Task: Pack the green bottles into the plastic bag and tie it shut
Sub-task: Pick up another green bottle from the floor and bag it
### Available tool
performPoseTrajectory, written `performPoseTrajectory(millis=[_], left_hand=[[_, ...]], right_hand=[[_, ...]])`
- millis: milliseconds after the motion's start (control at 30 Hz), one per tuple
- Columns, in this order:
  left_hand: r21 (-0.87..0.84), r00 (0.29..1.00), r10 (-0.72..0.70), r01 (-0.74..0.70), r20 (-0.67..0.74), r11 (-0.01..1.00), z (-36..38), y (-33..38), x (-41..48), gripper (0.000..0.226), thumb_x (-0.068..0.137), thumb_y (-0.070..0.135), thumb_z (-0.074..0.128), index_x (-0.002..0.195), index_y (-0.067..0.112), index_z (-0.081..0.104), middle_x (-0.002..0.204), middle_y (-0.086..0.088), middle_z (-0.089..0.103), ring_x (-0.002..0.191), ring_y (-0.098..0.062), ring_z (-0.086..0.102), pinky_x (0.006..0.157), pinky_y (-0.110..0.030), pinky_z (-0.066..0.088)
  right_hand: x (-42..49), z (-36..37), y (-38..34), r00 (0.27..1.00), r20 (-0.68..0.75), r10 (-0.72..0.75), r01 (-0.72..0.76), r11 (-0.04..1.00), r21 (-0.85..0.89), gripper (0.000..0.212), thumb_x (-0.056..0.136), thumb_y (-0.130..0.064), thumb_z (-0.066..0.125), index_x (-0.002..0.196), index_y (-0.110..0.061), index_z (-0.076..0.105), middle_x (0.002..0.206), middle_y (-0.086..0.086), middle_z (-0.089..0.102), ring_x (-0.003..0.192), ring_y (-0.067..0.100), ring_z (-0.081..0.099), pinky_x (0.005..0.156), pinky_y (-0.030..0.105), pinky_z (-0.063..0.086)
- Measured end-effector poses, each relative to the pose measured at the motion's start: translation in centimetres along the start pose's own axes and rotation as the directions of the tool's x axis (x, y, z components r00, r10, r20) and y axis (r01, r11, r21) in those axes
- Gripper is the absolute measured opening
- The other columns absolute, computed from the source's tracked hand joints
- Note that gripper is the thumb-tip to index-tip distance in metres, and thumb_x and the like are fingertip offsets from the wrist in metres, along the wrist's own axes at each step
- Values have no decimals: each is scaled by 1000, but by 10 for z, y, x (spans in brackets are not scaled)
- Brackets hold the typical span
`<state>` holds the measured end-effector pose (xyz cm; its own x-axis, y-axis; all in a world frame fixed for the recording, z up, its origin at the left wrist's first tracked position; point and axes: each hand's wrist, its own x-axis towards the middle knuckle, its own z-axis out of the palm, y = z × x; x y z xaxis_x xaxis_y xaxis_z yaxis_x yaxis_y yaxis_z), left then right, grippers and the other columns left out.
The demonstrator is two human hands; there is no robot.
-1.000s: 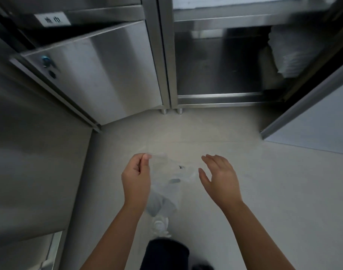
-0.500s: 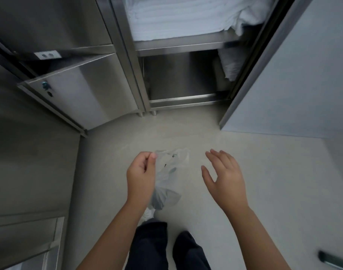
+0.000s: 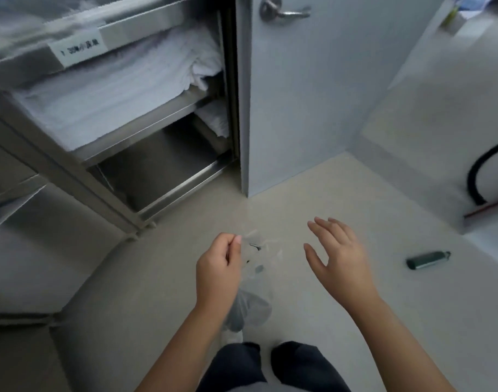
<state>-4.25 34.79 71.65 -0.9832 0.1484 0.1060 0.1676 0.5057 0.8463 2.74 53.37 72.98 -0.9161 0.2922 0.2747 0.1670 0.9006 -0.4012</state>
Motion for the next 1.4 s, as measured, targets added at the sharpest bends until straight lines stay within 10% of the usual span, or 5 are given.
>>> performPoseTrajectory(millis=[633,833,1033,1400], left_hand=[[-216,813,345,-273,469,937,165,113,50,25,90,14,53,66,9,51,51,1,37,49,-11,32,50,-31,30],[-215,747,414,-355,520,910,255,171,49,24,91,11,53,67,6,54,56,-22,50,52,-18,39,47,-20,30],[-277,700,448,-352,556,894,336,222,51,23,92,17,52,71,7,57,59,-20,54,55,-20,44,52,-34,36],[-373,588,495,-326,640,869,486,305,71,17,93,16,50,80,15,61,59,5,53,52,-2,46,49,-15,34]], right_hand=[[-72,-98,130,711,-406,575,-654,752,-82,34,73,-9,73,106,-1,64,105,17,68,99,37,62,88,47,48],[-90,-142,212,623,-447,641,-736,674,-60,34,74,-10,72,106,-2,64,106,15,68,99,35,61,87,44,47],[-112,-175,280,540,-479,692,-802,596,-43,34,73,-11,73,104,-3,64,104,15,68,99,35,62,86,45,48],[-76,-198,388,403,-488,774,-883,469,15,33,74,-11,72,105,-2,64,106,16,68,100,35,61,88,47,47]])
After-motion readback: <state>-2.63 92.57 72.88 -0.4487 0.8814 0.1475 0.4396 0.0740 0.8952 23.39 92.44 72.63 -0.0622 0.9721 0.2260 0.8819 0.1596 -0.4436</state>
